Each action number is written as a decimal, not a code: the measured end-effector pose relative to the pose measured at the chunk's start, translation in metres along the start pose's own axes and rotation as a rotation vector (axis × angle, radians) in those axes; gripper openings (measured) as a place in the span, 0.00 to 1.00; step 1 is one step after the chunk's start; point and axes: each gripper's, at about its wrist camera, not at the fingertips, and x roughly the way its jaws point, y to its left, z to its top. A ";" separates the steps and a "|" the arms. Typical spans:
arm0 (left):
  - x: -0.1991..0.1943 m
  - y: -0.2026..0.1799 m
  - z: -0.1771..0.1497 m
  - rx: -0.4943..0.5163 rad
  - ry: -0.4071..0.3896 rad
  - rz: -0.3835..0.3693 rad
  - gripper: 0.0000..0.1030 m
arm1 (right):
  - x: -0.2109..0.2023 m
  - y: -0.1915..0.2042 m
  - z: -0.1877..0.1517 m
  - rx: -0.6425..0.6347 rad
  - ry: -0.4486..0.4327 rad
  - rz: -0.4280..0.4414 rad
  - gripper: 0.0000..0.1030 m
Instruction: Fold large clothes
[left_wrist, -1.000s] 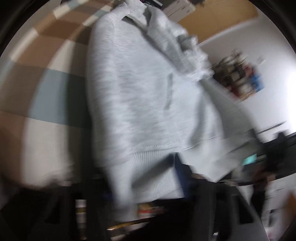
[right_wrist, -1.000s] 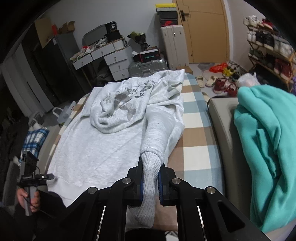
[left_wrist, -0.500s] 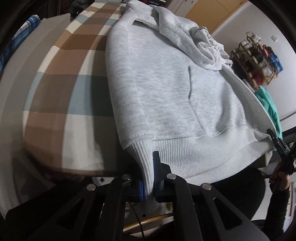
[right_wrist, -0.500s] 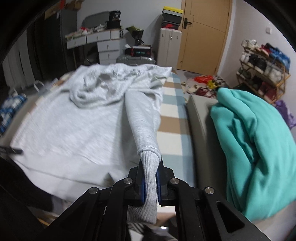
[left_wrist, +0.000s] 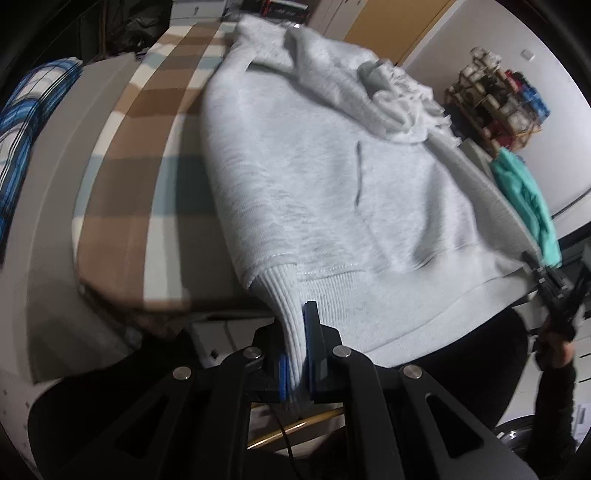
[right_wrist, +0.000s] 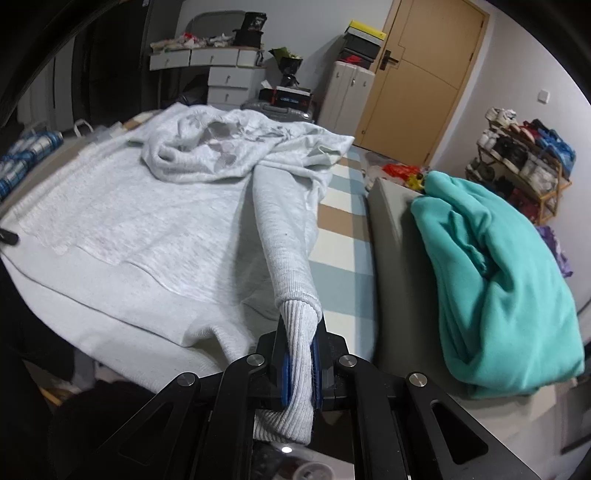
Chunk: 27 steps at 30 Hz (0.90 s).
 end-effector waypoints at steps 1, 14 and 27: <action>0.000 0.002 0.007 -0.013 -0.016 -0.020 0.03 | 0.001 0.001 0.001 -0.005 -0.007 0.003 0.08; 0.028 0.036 0.038 -0.183 0.057 -0.208 0.66 | 0.017 -0.034 0.035 0.286 -0.018 0.370 0.13; 0.022 0.026 0.009 -0.109 0.080 -0.081 0.02 | 0.022 -0.046 0.009 0.394 0.006 0.360 0.08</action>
